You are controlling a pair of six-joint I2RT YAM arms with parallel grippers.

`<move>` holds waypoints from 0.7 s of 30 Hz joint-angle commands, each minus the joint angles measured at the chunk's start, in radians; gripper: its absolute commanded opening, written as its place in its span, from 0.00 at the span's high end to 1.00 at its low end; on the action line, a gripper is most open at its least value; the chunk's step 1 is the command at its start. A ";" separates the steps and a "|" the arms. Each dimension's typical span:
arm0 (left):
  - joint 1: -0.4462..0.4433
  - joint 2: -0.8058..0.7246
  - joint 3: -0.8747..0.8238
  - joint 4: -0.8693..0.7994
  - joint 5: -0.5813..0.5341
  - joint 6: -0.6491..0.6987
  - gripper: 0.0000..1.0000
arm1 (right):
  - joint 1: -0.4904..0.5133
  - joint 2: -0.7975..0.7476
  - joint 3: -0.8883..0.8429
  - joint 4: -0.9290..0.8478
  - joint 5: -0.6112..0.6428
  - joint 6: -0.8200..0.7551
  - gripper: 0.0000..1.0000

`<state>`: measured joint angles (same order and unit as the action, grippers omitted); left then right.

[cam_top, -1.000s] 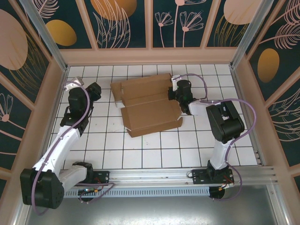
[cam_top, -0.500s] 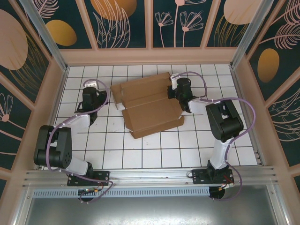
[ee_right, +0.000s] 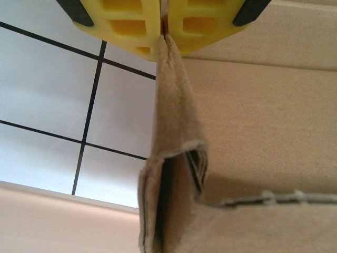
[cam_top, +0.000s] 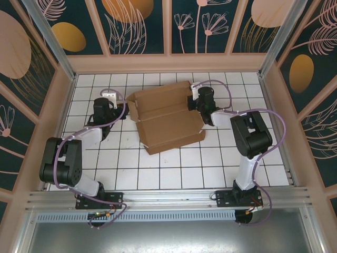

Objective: Fold the paper box

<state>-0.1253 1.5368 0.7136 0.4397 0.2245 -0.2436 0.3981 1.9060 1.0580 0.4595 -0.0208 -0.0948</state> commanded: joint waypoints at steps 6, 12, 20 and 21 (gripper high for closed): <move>-0.040 0.005 0.014 0.025 0.087 0.035 0.63 | -0.003 0.042 0.008 -0.080 -0.035 0.015 0.91; -0.057 0.015 0.031 0.004 0.107 0.059 0.63 | -0.002 0.042 0.007 -0.087 -0.038 0.015 0.91; -0.071 0.005 0.043 -0.027 0.184 0.085 0.63 | -0.001 0.050 0.022 -0.103 -0.038 0.015 0.91; -0.071 0.002 0.043 -0.033 0.191 0.087 0.62 | -0.001 0.050 0.023 -0.104 -0.038 0.014 0.91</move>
<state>-0.1719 1.5368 0.7330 0.4358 0.3317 -0.1867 0.3923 1.9152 1.0725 0.4519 -0.0254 -0.0944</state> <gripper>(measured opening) 0.378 0.094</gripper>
